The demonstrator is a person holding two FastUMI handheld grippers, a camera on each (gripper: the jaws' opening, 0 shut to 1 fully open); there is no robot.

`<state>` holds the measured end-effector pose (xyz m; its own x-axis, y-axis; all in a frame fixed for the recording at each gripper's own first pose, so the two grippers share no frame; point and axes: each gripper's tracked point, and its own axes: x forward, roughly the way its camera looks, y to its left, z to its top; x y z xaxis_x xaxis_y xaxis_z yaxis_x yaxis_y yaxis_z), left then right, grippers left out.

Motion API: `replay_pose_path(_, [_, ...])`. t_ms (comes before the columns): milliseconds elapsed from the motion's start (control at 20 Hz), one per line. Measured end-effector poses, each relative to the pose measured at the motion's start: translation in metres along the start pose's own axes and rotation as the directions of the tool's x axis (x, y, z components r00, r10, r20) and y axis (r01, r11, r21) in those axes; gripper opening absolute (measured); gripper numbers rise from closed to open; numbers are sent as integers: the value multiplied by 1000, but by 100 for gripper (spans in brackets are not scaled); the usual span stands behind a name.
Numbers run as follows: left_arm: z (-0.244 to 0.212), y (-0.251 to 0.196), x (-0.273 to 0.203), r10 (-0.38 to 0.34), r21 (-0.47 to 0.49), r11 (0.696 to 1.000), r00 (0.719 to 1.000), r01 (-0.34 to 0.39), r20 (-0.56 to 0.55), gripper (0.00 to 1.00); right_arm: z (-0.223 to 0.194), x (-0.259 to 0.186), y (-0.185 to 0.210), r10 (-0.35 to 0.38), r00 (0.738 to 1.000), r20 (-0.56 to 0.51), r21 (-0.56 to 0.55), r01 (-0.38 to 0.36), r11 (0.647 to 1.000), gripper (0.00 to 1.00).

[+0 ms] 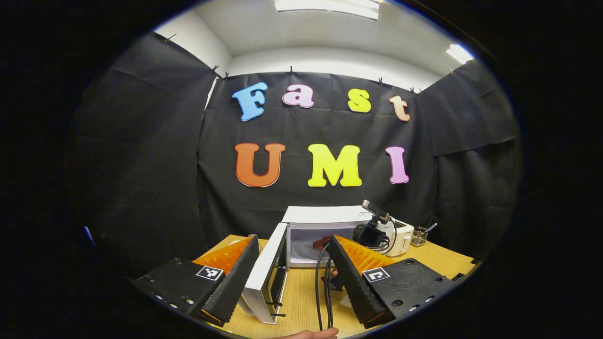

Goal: Open the microwave oven with the left hand, put the food in, and close the microwave oven.

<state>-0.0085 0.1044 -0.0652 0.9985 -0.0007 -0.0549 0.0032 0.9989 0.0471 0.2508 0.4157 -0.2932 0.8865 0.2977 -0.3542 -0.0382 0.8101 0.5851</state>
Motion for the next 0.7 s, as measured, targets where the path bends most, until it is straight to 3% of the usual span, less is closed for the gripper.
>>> replay_pose_path(150, [-8,-1,0,0,-3,1000,1000,0,-23,92,-13,29,-5,-62,998,16,102,60,993,8])
replay_pose_path(300, [-10,-8,-2,-30,-15,999,999,29,-41,92,-23,47,0,-51,999,-12,155,53,987,9])
replay_pose_path(650, [-16,-1,-4,-13,-14,1000,998,12,-60,92,-12,57,-10,-90,996,28,176,83,981,12])
replay_pose_path(700, [-18,1,-4,-5,-11,1000,998,4,-65,92,-8,57,-11,-96,994,54,137,87,987,2])
